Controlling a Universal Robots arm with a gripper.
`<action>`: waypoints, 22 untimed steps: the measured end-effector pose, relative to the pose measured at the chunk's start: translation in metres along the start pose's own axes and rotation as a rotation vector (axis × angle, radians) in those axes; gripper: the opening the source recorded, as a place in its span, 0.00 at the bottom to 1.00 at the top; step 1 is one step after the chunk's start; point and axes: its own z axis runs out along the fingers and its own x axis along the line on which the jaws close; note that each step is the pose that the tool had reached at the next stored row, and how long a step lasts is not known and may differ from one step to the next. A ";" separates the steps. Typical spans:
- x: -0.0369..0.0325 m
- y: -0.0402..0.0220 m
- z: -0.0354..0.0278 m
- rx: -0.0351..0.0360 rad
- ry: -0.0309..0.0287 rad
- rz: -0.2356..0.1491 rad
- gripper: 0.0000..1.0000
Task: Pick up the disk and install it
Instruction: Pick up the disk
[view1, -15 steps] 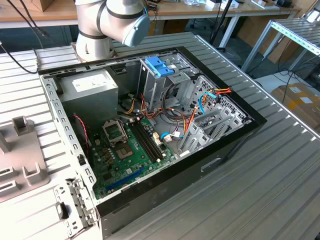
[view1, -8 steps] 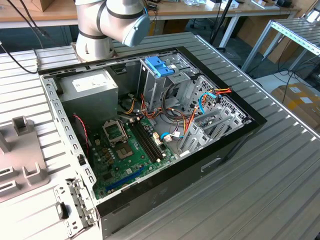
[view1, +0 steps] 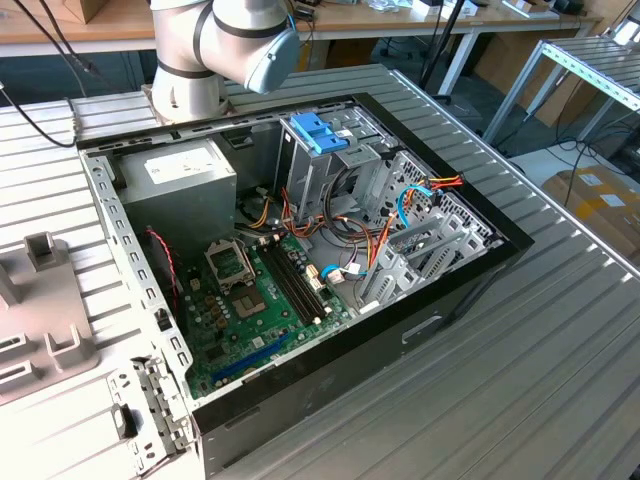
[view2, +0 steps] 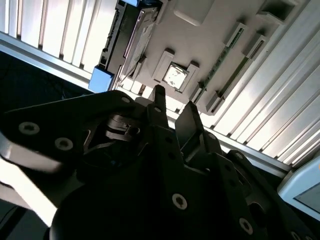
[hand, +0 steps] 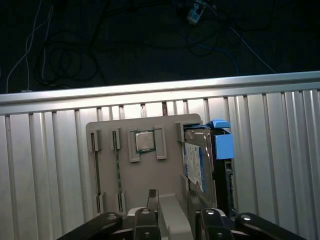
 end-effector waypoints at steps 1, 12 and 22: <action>0.0000 0.0000 0.0000 0.0000 -0.0002 0.000 0.42; -0.0017 0.0001 0.0010 0.0000 -0.0012 0.000 0.54; -0.0050 0.0004 0.0029 0.0000 -0.0012 0.000 0.54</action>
